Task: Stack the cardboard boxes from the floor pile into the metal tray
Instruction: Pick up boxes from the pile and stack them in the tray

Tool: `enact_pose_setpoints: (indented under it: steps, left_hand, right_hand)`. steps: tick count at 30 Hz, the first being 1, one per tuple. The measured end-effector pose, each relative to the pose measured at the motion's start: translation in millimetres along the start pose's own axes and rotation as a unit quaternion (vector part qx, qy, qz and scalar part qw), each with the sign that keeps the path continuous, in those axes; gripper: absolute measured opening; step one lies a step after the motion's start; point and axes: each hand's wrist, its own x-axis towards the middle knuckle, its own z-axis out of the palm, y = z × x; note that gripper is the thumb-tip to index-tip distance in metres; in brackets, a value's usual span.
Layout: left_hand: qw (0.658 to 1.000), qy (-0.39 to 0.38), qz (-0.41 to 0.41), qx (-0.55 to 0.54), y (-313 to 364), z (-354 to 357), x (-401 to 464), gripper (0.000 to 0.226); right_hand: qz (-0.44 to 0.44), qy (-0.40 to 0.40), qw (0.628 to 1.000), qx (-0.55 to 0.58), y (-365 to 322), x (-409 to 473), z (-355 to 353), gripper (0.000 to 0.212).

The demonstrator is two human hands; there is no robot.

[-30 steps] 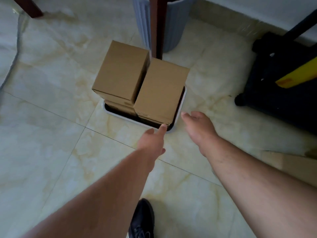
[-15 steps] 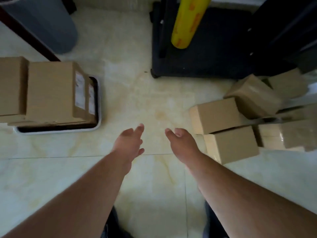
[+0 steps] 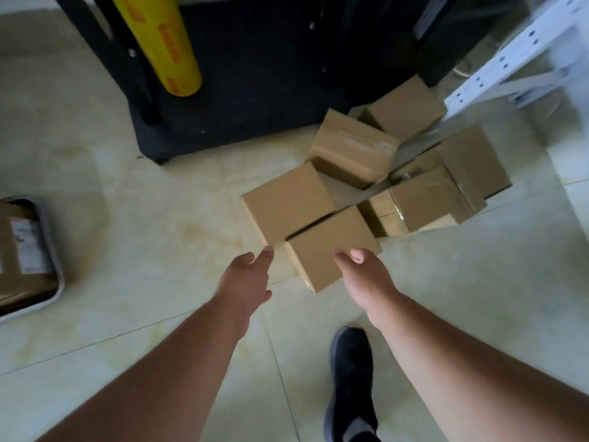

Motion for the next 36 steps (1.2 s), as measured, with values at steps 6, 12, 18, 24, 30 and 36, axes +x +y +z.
enact_pose_setpoints:
  steps: [6,12,18,24,30,36]
  left_hand:
    - [0.998,-0.004,0.011,0.067,4,70,8,0.073]
    - [0.993,0.043,0.021,0.105,-7,113,36,0.089]
    - [0.994,0.072,0.003,0.079,-16,133,63,0.064]
    - [0.997,0.054,0.011,0.047,-22,140,68,0.051]
    - [0.996,0.063,-0.03,0.046,-21,125,51,0.034]
    - [0.996,0.035,-0.034,0.078,-20,91,22,0.094]
  right_hand:
    - [0.02,0.032,0.999,0.009,30,41,-57,0.07]
    - [0.024,0.03,0.999,-0.008,50,89,-79,0.071]
    - [0.008,-0.023,0.999,-0.041,60,123,-70,0.067]
    - [-0.017,-0.025,0.998,-0.063,62,130,-61,0.064]
    - [-0.011,0.002,0.996,-0.084,64,108,-63,0.059]
    - [-0.002,0.021,0.998,-0.065,55,72,-66,0.037]
